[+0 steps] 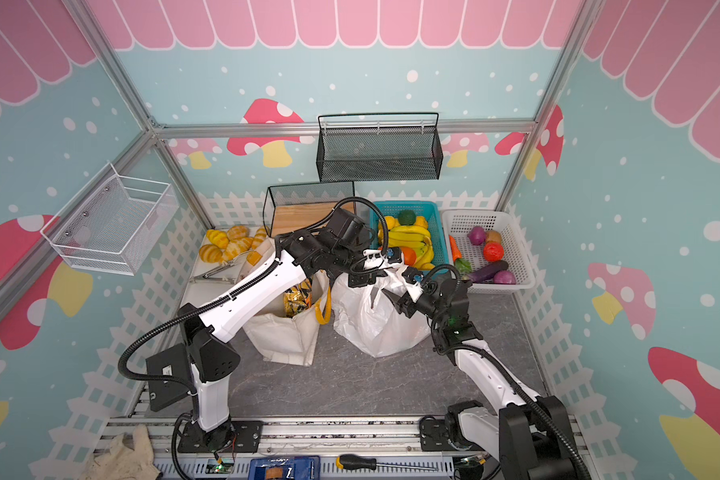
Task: Place the mixed food into the grocery bags and tie them
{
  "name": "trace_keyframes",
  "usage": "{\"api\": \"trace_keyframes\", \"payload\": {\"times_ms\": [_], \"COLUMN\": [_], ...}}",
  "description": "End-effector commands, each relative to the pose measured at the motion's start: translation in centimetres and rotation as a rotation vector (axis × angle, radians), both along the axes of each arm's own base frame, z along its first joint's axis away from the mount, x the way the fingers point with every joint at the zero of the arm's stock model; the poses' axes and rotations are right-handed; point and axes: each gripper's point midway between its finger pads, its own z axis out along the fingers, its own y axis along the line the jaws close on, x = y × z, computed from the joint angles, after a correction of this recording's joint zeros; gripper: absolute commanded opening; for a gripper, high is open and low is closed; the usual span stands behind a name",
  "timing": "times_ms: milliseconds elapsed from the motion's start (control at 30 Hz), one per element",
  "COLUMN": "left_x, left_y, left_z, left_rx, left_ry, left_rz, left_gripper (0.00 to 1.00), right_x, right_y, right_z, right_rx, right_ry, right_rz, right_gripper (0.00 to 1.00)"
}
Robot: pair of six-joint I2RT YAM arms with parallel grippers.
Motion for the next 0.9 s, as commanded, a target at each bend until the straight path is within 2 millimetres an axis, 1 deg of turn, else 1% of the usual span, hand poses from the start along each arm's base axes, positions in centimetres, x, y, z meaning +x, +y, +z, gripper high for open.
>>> {"api": "trace_keyframes", "payload": {"times_ms": [0,100,300,400,467,533,667,767,867], "left_x": [-0.8,-0.9,-1.0,-0.9,-0.7,-0.2,0.7,1.4,2.2], "left_y": [-0.2,-0.2,-0.3,-0.1,0.1,0.3,0.7,0.7,0.6], "left_z": [1.7,1.8,1.6,1.5,1.2,0.9,0.1,-0.5,-0.7], "left_rx": [-0.043,-0.047,-0.042,-0.033,-0.015,0.005,0.055,0.086,0.1], "left_ry": [0.015,0.021,0.023,0.015,-0.001,-0.024,-0.082,-0.139,-0.185], "left_rz": [-0.019,-0.019,-0.016,-0.013,-0.005,0.01,0.037,0.058,0.076], "left_gripper": [0.0,0.0,0.0,0.0,0.0,0.0,0.0,0.0,0.0], "right_x": [0.3,1.0,2.2,2.9,3.2,3.5,3.5,3.0,2.5], "right_y": [0.3,0.2,0.9,0.3,-0.5,-1.6,-3.5,-4.0,-3.8], "right_z": [-0.1,0.3,0.1,0.1,0.2,0.3,-0.1,-0.1,0.1], "right_rx": [0.02,0.046,0.064,0.084,0.106,0.127,0.152,0.167,0.181], "right_ry": [-0.018,-0.032,-0.037,-0.045,-0.048,-0.047,-0.03,-0.027,-0.023], "right_rz": [-0.007,-0.037,-0.073,-0.13,-0.189,-0.258,-0.375,-0.392,-0.374], "right_gripper": [0.75,0.76,0.76,0.76,0.73,0.66,0.43,0.31,0.2]}}
